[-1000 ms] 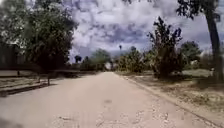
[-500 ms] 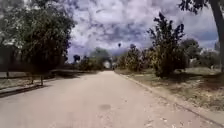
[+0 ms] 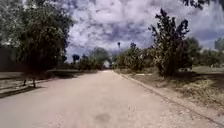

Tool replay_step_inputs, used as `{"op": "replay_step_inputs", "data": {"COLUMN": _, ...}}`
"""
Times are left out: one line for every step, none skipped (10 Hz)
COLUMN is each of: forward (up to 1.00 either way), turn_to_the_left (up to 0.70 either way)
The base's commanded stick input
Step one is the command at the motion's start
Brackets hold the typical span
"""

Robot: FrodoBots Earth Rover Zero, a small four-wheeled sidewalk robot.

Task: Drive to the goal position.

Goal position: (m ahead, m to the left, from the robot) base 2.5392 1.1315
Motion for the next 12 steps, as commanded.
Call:
{"op": "replay_step_inputs", "data": {"forward": 0.85, "turn_to_the_left": 0.00}}
{"op": "replay_step_inputs", "data": {"forward": 0.85, "turn_to_the_left": 0.00}}
{"op": "replay_step_inputs", "data": {"forward": 0.85, "turn_to_the_left": 0.00}}
{"op": "replay_step_inputs", "data": {"forward": 0.85, "turn_to_the_left": 0.00}}
{"op": "replay_step_inputs", "data": {"forward": 0.85, "turn_to_the_left": 0.00}}
{"op": "replay_step_inputs", "data": {"forward": 0.85, "turn_to_the_left": 0.00}}
{"op": "replay_step_inputs", "data": {"forward": 0.85, "turn_to_the_left": 0.00}}
{"op": "replay_step_inputs", "data": {"forward": 0.85, "turn_to_the_left": 0.00}}
{"op": "replay_step_inputs", "data": {"forward": 0.85, "turn_to_the_left": 0.00}}
{"op": "replay_step_inputs", "data": {"forward": 0.85, "turn_to_the_left": 0.00}}
{"op": "replay_step_inputs", "data": {"forward": 0.85, "turn_to_the_left": 0.00}}
{"op": "replay_step_inputs", "data": {"forward": 0.85, "turn_to_the_left": 0.00}}
